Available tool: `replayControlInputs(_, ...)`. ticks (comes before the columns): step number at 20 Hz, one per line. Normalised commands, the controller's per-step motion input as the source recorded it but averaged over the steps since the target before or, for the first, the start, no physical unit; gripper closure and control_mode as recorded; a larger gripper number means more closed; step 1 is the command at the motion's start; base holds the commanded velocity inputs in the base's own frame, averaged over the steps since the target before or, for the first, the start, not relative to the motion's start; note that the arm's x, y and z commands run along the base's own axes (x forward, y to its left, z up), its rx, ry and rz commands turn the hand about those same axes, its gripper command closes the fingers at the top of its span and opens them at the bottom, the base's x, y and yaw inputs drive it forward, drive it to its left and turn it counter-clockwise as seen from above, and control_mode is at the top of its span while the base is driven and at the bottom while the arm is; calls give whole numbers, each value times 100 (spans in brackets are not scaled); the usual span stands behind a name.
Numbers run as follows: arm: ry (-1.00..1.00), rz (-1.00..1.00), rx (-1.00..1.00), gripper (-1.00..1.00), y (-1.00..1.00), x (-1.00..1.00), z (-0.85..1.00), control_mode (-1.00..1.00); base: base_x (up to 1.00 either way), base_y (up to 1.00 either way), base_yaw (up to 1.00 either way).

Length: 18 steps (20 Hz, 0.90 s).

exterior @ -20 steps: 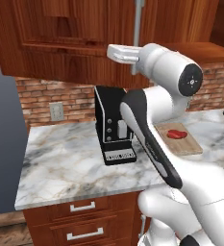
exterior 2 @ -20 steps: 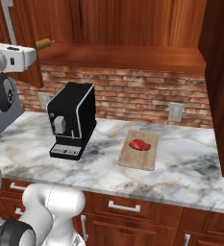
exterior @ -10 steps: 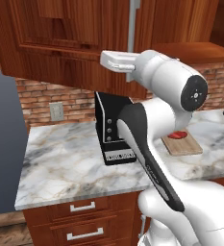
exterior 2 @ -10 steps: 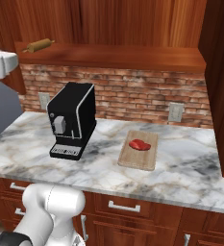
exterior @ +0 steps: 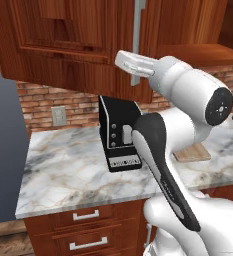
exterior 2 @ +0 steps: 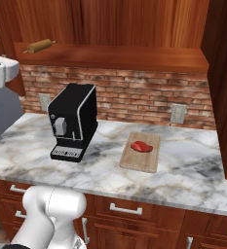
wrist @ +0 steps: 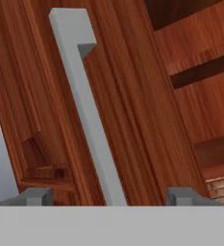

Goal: Open the cabinet, retrieve the rolling pin, and place it next to the meat on the cutting board to prepare for tenderizing.

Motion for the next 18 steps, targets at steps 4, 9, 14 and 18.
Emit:
replayControlInputs(4,0,5,12,-100,-42,-43,0,-100,0,0,0)
replayControlInputs(9,0,6,12,-100,-55,-42,0,-100,0,0,0)
replayControlInputs(14,0,5,12,-100,-72,-33,0,-100,0,0,0)
replayControlInputs(18,0,7,11,-100,-72,-29,0,-100,0,0,0)
